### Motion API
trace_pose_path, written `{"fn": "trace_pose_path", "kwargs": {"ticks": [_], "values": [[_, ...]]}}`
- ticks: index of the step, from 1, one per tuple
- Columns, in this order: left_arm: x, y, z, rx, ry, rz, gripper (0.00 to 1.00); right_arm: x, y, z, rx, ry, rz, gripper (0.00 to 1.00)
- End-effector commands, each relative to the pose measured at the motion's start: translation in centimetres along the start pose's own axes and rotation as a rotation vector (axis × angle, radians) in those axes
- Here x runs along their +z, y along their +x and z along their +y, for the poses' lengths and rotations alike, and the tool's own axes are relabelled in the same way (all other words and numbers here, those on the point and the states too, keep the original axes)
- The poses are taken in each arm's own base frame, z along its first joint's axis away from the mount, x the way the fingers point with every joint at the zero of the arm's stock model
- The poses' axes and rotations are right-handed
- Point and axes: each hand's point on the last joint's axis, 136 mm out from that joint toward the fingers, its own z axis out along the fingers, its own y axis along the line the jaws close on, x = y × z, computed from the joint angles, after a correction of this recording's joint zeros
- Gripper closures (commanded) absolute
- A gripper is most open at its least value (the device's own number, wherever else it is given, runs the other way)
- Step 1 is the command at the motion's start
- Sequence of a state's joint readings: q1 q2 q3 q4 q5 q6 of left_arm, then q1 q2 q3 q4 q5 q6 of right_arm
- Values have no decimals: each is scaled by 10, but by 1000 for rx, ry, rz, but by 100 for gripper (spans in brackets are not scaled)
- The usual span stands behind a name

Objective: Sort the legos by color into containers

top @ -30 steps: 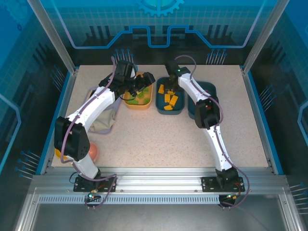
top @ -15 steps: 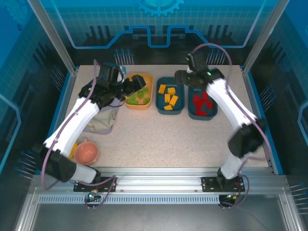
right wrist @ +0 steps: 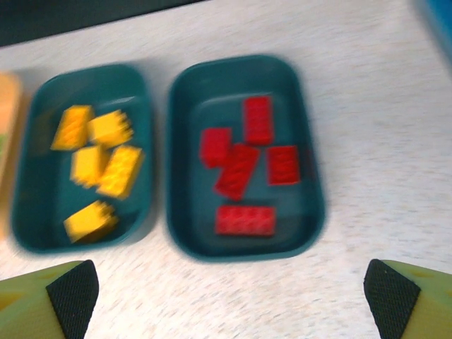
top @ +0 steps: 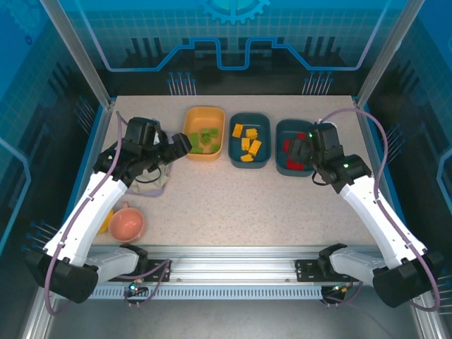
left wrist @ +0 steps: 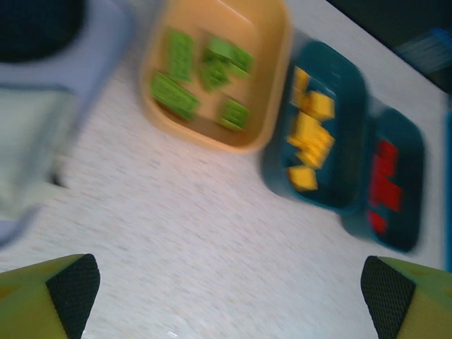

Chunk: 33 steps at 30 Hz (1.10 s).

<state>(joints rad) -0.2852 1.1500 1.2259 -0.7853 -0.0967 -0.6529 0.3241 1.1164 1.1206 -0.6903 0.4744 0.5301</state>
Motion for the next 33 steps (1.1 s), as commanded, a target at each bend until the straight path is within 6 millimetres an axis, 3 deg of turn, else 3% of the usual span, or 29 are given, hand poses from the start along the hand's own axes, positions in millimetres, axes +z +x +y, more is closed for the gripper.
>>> {"fn": "trace_pose_path", "kwargs": {"ticks": [1,3,5,11,22,26,29,33], "values": [[-13,-40,72,53,-395,-263,1,27,-7,-42,-44,175,-98,0],[-2,-46,86,168,-450,-347,1,46,2,-46,-147,144,-156,0],[22,-42,90,394,-447,-377,1,65,20,-54,-189,151,-168,0],[74,-15,136,367,-376,-342,1,103,55,-47,-284,65,-130,0],[154,-38,147,364,-268,-378,1,158,47,-28,-243,-99,-244,0],[161,-40,148,363,-221,-386,1,162,55,-17,-286,-157,-253,0],[152,-31,144,389,-175,-464,1,156,64,-24,-257,-168,-354,0],[151,-23,150,390,-172,-523,1,157,64,-26,-250,-157,-332,0]]}}
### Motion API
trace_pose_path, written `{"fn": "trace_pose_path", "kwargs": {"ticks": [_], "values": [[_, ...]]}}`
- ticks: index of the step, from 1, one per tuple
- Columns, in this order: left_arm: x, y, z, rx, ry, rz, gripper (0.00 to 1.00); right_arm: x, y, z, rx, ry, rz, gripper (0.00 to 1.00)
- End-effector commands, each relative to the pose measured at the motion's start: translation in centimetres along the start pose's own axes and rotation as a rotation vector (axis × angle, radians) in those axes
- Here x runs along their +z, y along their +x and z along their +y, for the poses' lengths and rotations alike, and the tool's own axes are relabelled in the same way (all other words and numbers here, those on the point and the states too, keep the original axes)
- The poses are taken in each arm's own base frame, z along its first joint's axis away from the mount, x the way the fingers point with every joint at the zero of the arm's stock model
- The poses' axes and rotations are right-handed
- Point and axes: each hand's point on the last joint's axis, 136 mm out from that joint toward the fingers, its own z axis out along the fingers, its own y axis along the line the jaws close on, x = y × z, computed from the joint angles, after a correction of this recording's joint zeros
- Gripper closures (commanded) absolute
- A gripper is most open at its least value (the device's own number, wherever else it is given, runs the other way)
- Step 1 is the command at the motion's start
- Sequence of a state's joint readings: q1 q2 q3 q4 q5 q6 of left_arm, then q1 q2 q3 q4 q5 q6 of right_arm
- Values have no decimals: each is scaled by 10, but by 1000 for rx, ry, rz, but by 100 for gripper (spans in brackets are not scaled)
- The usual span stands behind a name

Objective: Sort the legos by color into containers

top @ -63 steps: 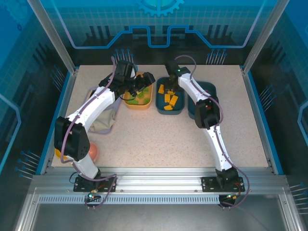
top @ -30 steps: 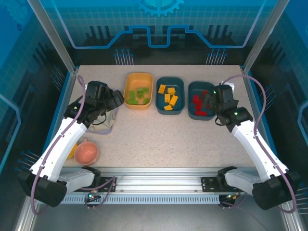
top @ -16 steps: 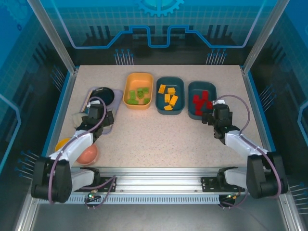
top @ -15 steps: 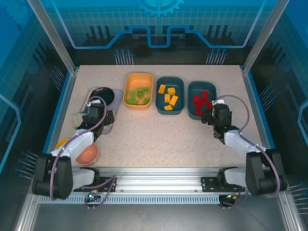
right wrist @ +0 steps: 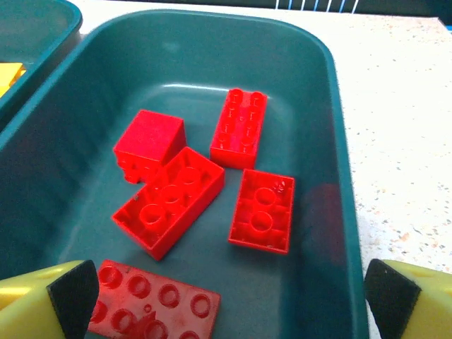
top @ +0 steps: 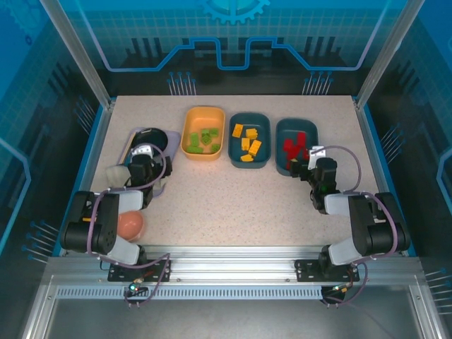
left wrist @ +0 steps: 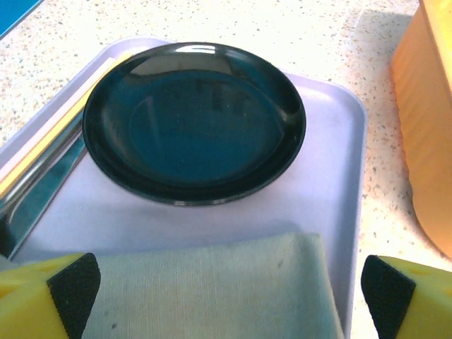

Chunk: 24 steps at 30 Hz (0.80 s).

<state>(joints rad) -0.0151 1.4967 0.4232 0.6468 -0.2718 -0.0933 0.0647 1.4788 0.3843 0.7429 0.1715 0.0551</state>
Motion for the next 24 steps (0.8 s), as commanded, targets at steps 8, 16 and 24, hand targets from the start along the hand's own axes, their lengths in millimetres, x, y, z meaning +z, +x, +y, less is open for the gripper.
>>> {"fn": "trace_pose_path", "kwargs": {"ticks": [8,16,24], "values": [[-3,-21,-10,16,37,-126,1,4,-18,0,-40,47,-62,0],[-3,-21,-10,18,37,-127,1,4,-17,0,-41,45,-60,0],[-3,-22,-10,18,38,-127,1,4,-18,0,-39,42,-60,0]]}}
